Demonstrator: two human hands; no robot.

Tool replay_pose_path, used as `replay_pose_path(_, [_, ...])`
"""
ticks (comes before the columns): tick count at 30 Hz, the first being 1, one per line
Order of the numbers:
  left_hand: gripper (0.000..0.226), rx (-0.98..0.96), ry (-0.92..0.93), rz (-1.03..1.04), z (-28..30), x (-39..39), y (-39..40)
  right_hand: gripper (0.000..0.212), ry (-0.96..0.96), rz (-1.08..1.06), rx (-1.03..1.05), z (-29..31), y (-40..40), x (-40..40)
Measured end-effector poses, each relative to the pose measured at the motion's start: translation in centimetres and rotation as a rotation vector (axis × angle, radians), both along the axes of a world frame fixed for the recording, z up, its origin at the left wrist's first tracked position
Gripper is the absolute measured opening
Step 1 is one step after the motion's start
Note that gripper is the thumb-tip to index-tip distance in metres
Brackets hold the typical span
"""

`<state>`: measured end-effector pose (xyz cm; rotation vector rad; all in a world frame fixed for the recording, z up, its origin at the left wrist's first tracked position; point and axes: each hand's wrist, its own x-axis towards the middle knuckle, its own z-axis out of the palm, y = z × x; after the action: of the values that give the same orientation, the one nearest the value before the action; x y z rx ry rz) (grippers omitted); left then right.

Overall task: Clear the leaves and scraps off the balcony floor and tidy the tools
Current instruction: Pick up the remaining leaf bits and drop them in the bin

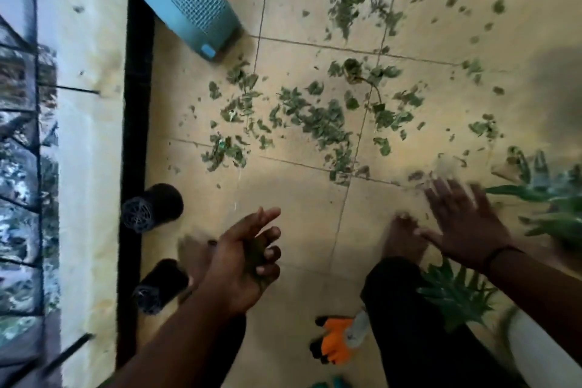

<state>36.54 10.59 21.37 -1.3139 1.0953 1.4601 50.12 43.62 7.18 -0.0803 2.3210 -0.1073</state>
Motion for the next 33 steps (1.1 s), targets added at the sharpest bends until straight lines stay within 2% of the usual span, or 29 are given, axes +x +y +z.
replay_pose_path(2, [0.049, -0.055, 0.011, -0.034, -1.3, -1.9, -1.0, 0.093, -0.064, -0.077, 0.023, 0.0, 0.6, 1.5])
replay_pose_path(6, [0.036, -0.145, -0.02, -0.067, -4.2, -4.2, -3.4, 0.094, 0.034, -0.169, 0.078, -0.9, -2.3, 1.6])
replay_pose_path(11, [0.035, -0.107, -0.102, -0.067, -3.9, -4.0, -9.3, 0.099, 0.048, -0.184, -0.005, -5.5, -13.6, -3.1])
replay_pose_path(14, [0.03, -0.138, -0.107, -0.069, -4.9, -6.4, -13.7, 0.084, 0.011, -0.073, -0.098, -8.9, -23.8, -8.2])
replay_pose_path(17, [0.022, -0.168, 0.004, 0.108, -6.9, -10.5, -18.6, 0.061, 0.166, 0.091, -0.135, -11.2, -34.2, -15.2])
replay_pose_path(20, [0.023, -0.203, 0.048, 0.224, -7.2, -12.5, -22.6, 0.064, 0.263, 0.277, -0.251, -12.0, -42.8, -21.3])
replay_pose_path(23, [0.027, -0.22, 0.08, 0.313, -6.9, -13.2, -25.4, 0.063, 0.205, 0.478, -0.314, -14.0, -49.7, -25.0])
replay_pose_path(25, [0.032, -0.186, 0.103, 0.348, -6.8, -14.0, -26.5, 0.074, 0.162, 0.538, -0.274, -15.6, -52.7, -26.3])
replay_pose_path(27, [0.035, -0.14, 0.122, 0.343, -6.6, -14.9, -27.1, 0.083, 0.135, 0.577, -0.257, -17.0, -54.1, -27.2])
replay_pose_path(29, [0.038, -0.11, 0.134, 0.332, -6.4, -15.3, -27.3, 0.072, 0.198, 0.583, -0.253, -18.0, -52.7, -27.9])
replay_pose_path(30, [0.04, -0.102, 0.127, 0.327, -6.3, -15.5, -27.3, 0.069, 0.239, 0.537, -0.213, -18.2, -51.1, -28.2])
replay_pose_path(33, [0.042, -0.083, 0.088, 0.313, -6.1, -15.7, -27.3, 0.085, 0.205, 0.189, -0.035, -18.9, -44.3, -27.4])
